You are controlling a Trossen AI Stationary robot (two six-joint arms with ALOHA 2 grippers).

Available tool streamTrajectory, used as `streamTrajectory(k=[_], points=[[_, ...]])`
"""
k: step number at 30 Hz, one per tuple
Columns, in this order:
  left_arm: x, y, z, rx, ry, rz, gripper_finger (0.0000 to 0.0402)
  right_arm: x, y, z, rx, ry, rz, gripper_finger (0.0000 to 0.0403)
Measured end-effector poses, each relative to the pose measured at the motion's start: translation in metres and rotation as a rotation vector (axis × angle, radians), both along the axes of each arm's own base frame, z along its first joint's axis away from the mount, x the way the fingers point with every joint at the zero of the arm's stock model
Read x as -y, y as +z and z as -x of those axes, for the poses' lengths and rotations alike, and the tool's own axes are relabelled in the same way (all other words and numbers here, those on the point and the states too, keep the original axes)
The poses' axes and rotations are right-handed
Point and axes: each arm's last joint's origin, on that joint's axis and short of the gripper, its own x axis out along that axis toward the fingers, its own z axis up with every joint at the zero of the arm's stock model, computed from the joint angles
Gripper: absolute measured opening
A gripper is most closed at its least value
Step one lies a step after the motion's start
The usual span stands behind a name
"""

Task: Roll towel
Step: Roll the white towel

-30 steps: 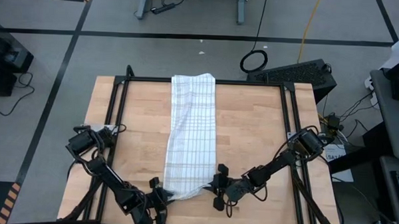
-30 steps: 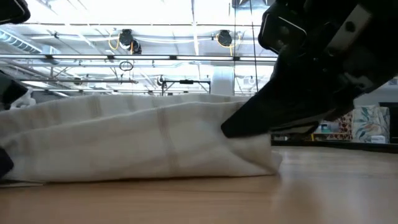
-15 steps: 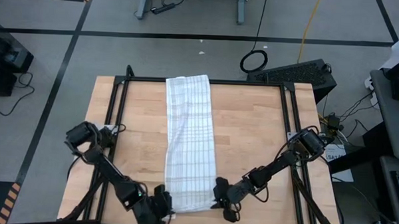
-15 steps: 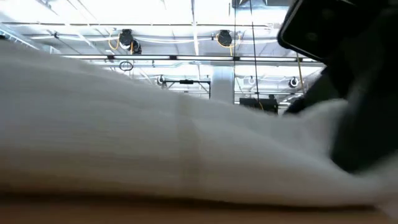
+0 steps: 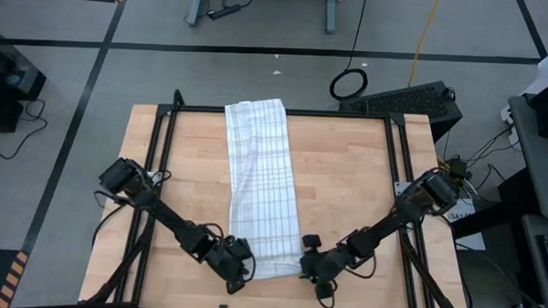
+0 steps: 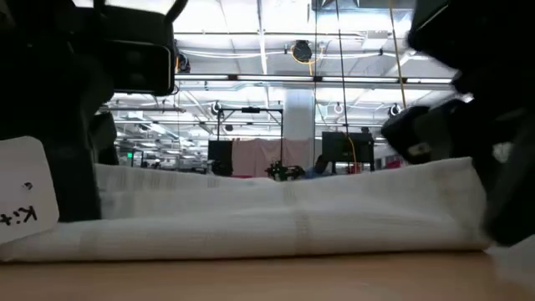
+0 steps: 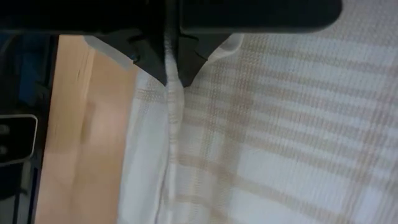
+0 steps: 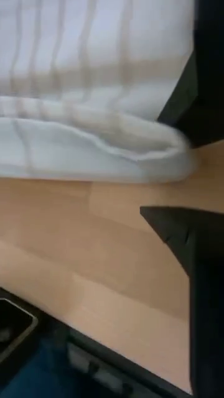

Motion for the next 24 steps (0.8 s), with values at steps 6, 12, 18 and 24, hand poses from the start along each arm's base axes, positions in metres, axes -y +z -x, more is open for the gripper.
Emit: streamTrajectory(k=[6,12,18,24], points=[[-0.003,-0.001,-0.001,0.005,0.012,0.022,0.0009,-0.011,0.017,0.022,0.062,-0.010,0.163,0.0196],[-0.002,-0.001,-0.001,0.013,0.020,0.015,0.0010,-0.037,0.028,0.038,0.251,0.004,0.246,0.0208],[-0.002,-0.001,-0.002,0.021,0.025,0.013,0.0011,-0.055,0.032,0.037,0.397,0.059,0.210,0.0195],[-0.003,-0.001,-0.002,0.032,0.040,-0.003,0.0011,-0.055,0.000,0.024,0.439,0.045,0.302,0.0182]])
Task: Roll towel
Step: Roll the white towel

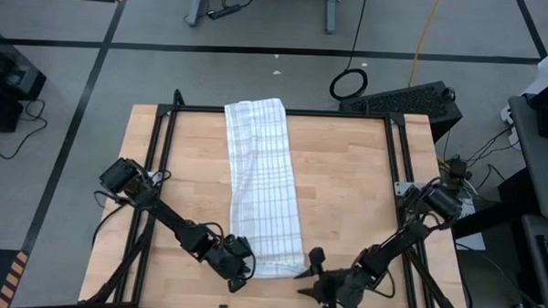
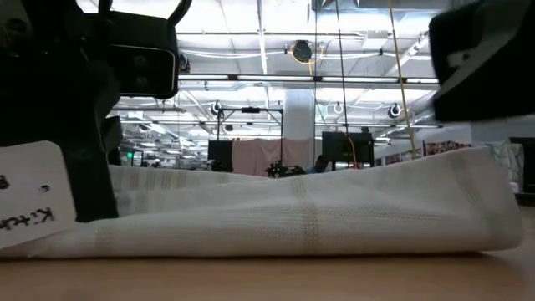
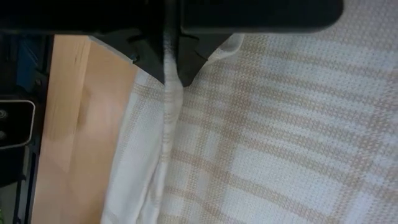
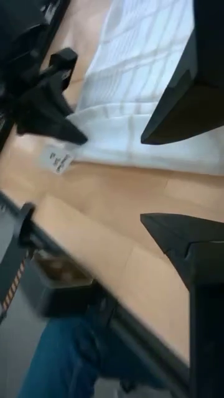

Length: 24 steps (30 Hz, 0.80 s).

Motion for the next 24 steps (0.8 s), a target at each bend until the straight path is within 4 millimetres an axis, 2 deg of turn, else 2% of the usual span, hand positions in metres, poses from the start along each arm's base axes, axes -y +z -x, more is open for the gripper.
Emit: streamTrajectory(k=[4,10,13,17,24], points=[[0.001,0.000,0.000,0.002,0.001,-0.003,0.0011,0.005,-0.016,-0.006,-0.022,-0.041,0.028,0.0189],[0.002,0.000,0.001,0.002,-0.003,-0.004,0.0011,0.013,-0.019,-0.012,-0.015,-0.108,0.030,0.0218],[0.002,0.000,0.001,0.002,-0.003,-0.005,0.0011,0.018,-0.023,-0.015,-0.064,-0.107,-0.001,0.0227],[0.002,0.000,0.001,0.002,-0.004,-0.005,0.0011,0.029,-0.029,-0.020,-0.150,-0.153,-0.073,0.0223],[0.002,0.000,0.001,0.010,-0.016,-0.013,0.0012,0.036,-0.031,-0.024,-0.186,-0.205,-0.133,0.0209]])
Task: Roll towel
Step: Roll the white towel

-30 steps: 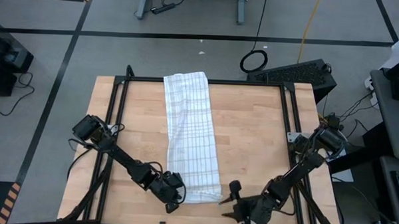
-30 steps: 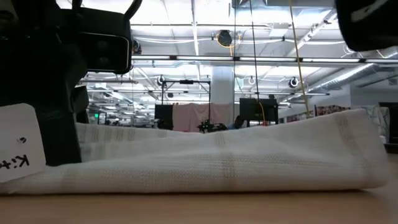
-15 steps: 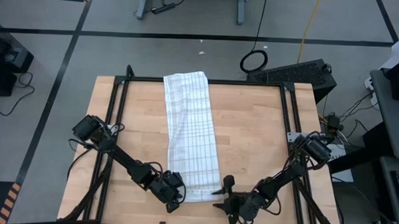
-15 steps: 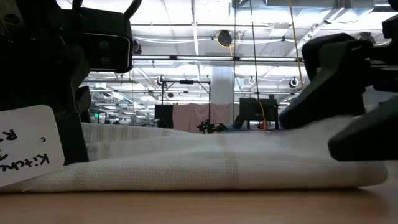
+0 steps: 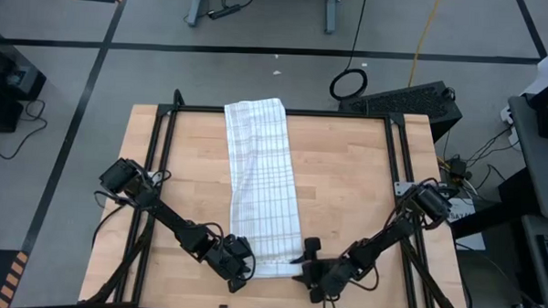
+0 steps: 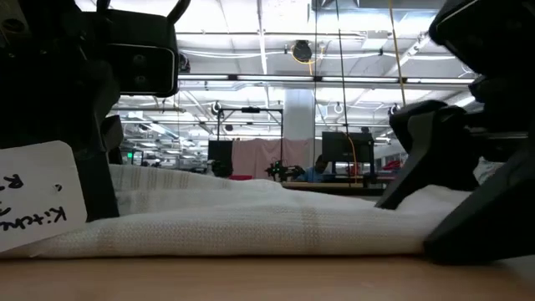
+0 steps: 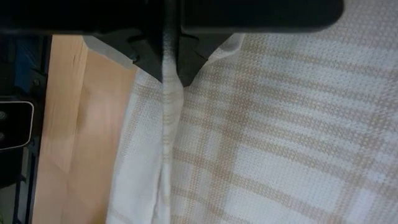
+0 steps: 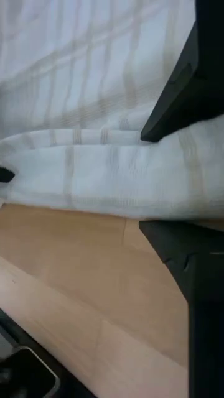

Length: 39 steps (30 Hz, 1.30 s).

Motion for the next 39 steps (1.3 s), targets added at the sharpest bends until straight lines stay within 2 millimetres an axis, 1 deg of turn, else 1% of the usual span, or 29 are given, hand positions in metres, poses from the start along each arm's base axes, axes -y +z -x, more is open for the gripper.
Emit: streamTrajectory(k=[3,6,10,13,15,17,19,21,24,26,27,29,31,34,36,39], points=[[0.001,0.000,0.001,0.023,0.001,-0.031,0.0014,0.004,-0.002,-0.001,-0.034,-0.036,-0.047,0.0193],[0.003,0.000,0.002,0.034,-0.016,-0.055,0.0037,0.006,-0.002,-0.002,-0.049,-0.050,-0.071,0.0162],[0.007,0.000,0.005,0.035,-0.066,-0.060,0.0099,0.006,-0.003,-0.002,-0.053,-0.052,-0.082,0.0113],[0.007,0.005,0.007,0.013,-0.121,-0.023,0.0153,0.006,-0.003,-0.002,-0.058,-0.064,-0.106,0.0079],[0.006,0.014,0.011,-0.016,-0.155,0.012,0.0183,0.006,-0.003,-0.002,-0.060,-0.074,-0.120,0.0061],[0.004,0.028,0.017,-0.024,-0.173,0.024,0.0205,0.007,-0.004,-0.002,-0.063,-0.087,-0.136,0.0046],[0.004,0.046,0.028,-0.013,-0.200,0.006,0.0217,0.007,-0.004,-0.002,-0.065,-0.100,-0.156,0.0036],[0.003,0.065,0.041,0.021,-0.207,-0.047,0.0220,0.007,-0.004,-0.002,-0.068,-0.115,-0.178,0.0031],[0.006,0.088,0.059,0.156,-0.169,-0.186,0.0221,0.008,-0.004,-0.003,-0.072,-0.149,-0.222,0.0030],[0.016,0.099,0.066,0.307,-0.124,-0.262,0.0221,0.010,-0.004,-0.004,-0.079,-0.179,-0.267,0.0031],[0.024,0.102,0.069,0.376,-0.129,-0.303,0.0221,0.012,-0.004,-0.005,-0.080,-0.195,-0.285,0.0031],[0.042,0.102,0.073,0.503,-0.179,-0.394,0.0221,0.014,-0.005,-0.007,-0.088,-0.220,-0.316,0.0030],[0.060,0.095,0.073,0.613,-0.223,-0.472,0.0221,0.018,-0.005,-0.010,-0.108,-0.225,-0.351,0.0029],[0.082,0.075,0.069,0.719,-0.291,-0.591,0.0222,0.023,-0.005,-0.015,-0.131,-0.226,-0.391,0.0029],[0.089,0.057,0.063,0.735,-0.299,-0.662,0.0222,0.026,-0.005,-0.017,-0.144,-0.219,-0.408,0.0029],[0.094,0.033,0.057,0.684,-0.234,-0.766,0.0222,0.030,-0.005,-0.021,-0.154,-0.210,-0.431,0.0029]])
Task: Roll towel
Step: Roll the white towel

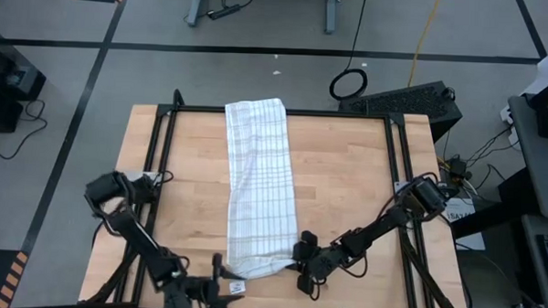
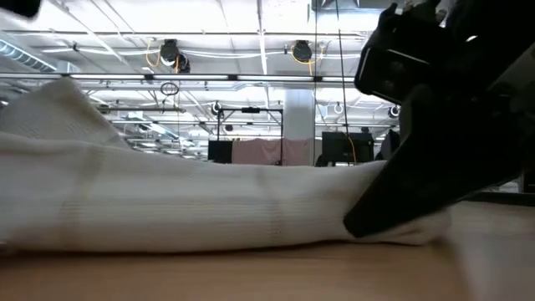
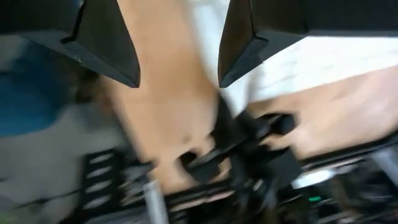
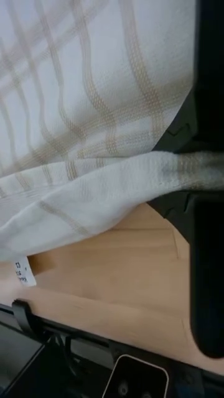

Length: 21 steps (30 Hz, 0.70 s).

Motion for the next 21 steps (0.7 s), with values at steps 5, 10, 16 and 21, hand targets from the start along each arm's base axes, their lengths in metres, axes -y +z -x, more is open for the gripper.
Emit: streamTrajectory(k=[5,10,16,21], points=[[-0.002,-0.010,0.001,0.045,0.160,-0.092,0.0222,0.000,0.001,-0.002,0.008,0.018,-0.015,0.0029],[-0.001,-0.005,0.003,0.035,0.147,0.018,0.0222,0.000,0.001,-0.001,0.006,0.013,-0.025,0.0032],[-0.010,-0.025,0.017,-0.118,0.201,0.066,0.0251,-0.001,0.001,-0.001,0.008,0.015,-0.020,0.0031],[-0.015,-0.030,0.024,-0.115,0.282,0.077,0.0287,-0.002,0.001,0.000,0.011,0.028,-0.008,0.0032]])
